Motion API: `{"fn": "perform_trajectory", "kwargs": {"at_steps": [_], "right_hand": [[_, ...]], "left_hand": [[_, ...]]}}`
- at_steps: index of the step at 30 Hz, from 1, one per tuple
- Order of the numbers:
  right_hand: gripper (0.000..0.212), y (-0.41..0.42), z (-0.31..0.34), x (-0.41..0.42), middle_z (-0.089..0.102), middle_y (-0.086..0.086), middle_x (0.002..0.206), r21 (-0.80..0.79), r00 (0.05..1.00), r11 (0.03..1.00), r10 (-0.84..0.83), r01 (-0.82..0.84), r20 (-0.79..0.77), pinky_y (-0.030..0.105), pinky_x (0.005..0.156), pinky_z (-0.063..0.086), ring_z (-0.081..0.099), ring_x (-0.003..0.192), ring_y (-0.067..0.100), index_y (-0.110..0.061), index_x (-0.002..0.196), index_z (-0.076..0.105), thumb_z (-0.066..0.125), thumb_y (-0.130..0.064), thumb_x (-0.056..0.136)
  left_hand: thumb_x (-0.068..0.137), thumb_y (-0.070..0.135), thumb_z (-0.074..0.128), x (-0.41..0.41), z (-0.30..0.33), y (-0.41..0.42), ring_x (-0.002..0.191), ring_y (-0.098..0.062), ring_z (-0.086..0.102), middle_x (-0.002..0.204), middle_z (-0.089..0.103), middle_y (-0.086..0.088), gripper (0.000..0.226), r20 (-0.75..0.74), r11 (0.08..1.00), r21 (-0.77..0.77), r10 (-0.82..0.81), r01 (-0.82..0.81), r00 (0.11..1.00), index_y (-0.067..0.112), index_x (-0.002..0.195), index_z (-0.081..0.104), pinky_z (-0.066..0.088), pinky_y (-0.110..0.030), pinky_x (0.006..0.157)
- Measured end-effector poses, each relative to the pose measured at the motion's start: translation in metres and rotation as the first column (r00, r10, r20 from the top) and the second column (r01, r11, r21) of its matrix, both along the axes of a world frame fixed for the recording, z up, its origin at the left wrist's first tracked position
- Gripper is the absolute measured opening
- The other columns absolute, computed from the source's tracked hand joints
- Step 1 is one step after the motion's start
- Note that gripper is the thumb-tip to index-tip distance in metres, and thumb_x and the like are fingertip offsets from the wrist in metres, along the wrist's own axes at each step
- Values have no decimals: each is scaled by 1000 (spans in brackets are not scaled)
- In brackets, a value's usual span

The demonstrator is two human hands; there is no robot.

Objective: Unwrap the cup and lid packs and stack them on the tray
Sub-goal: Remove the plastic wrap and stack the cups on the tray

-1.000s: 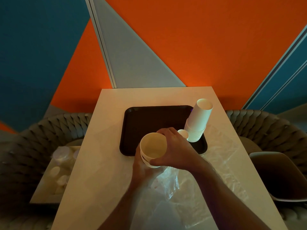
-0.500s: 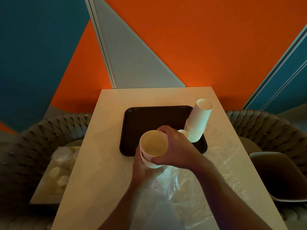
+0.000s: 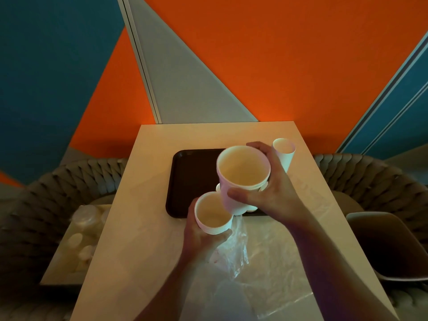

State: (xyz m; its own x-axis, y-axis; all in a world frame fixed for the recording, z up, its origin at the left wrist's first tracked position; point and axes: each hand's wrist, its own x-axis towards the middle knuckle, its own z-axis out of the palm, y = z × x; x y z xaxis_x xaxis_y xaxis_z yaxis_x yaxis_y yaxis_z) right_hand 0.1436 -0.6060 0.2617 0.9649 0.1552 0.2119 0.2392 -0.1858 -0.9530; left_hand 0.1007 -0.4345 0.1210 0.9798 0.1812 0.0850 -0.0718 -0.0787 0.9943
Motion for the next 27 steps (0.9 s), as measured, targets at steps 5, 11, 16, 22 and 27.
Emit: {"fn": "perform_trajectory", "kwargs": {"at_steps": [5, 11, 16, 22, 27], "right_hand": [[86, 7, -35, -7, 69, -16, 115, -49, 995, 999, -8, 4, -98, 10, 80, 50, 64, 109, 0, -27, 135, 52, 96, -10, 63], [70, 14, -63, -13, 66, -29, 101, -128, 980, 992, -17, -9, -199, 11, 69, 51, 62, 98, -10, -45, 115, 48, 92, -14, 70], [85, 6, -57, -1, 64, -12, 116, -181, 984, 982, -91, 63, -152, 38, 84, 59, 63, 106, 4, -37, 128, 50, 95, -35, 56], [79, -20, -34, 7, 57, -22, 114, -217, 963, 942, -269, 256, -29, 16, 69, 49, 57, 102, -2, -39, 126, 48, 94, -40, 62], [71, -31, -23, 10, 59, -25, 111, -125, 891, 882, -448, 454, 74, 43, 84, 57, 60, 102, 2, -38, 122, 49, 93, -36, 67]], "left_hand": [[56, -7, 93, -1, 3, -1, 110, -10, 65, 118, 66, 17, 97, -28, 1000, 0, -16, 16, 999, 37, 128, 47, 56, -24, 82], [55, -9, 92, 2, 4, -2, 110, -15, 66, 117, 67, 12, 94, -37, 999, -29, -22, 21, 999, 29, 129, 48, 56, -22, 79], [56, -8, 92, 0, 4, -2, 108, -13, 65, 116, 67, 11, 96, -34, 1000, -24, -18, 17, 999, 42, 126, 49, 57, -26, 78], [53, -8, 93, 0, 6, -3, 111, -9, 61, 118, 63, 18, 98, 6, 999, 32, -7, 7, 1000, 40, 126, 47, 49, -16, 85], [52, -2, 95, 0, 3, -1, 115, -10, 59, 120, 60, 19, 105, 15, 999, 49, -4, 4, 1000, 56, 123, 45, 50, -16, 87]]}}
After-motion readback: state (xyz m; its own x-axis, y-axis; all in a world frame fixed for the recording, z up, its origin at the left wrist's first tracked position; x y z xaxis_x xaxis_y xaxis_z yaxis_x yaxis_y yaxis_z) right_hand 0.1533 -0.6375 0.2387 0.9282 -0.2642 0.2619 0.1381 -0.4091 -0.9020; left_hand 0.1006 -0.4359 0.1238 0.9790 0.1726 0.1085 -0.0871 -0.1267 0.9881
